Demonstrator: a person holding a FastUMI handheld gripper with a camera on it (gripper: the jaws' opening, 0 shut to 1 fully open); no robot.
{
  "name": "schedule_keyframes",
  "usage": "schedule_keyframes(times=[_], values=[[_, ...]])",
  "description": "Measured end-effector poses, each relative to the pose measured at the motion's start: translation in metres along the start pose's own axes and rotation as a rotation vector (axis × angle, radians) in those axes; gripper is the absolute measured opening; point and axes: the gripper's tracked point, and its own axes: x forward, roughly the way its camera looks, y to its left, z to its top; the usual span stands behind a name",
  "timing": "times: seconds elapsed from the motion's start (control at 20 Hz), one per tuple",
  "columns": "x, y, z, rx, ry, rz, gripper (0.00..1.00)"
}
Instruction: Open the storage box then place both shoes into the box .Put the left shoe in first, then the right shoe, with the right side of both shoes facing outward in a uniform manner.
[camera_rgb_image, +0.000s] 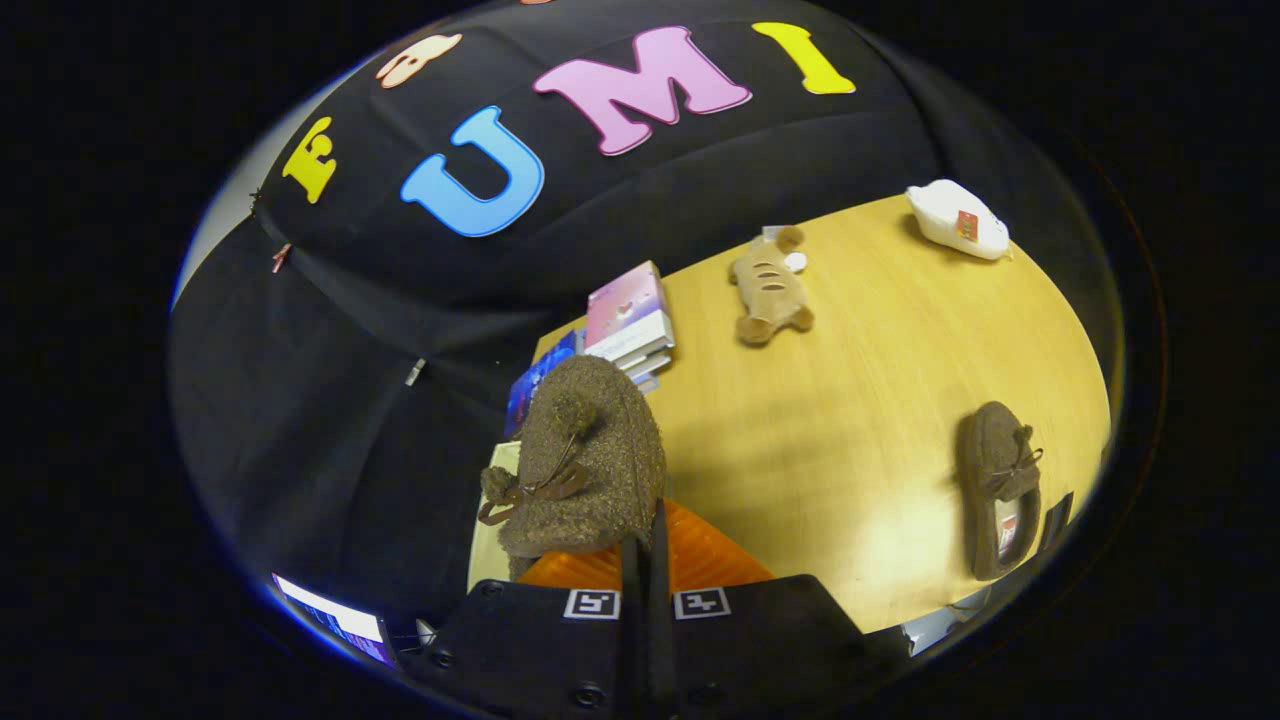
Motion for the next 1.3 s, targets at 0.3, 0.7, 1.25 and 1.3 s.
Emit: schedule_keyframes(times=[0.3,0.7,1.25,1.3], values=[[0.041,0.082,-0.012,-0.018,0.027,0.062,0.05],[0.127,0.101,-0.101,0.045,0.163,-0.057,0.05],[0.193,0.102,-0.164,0.016,0.275,-0.155,0.17],[0.192,0.108,-0.169,0.020,0.296,-0.127,0.24]])
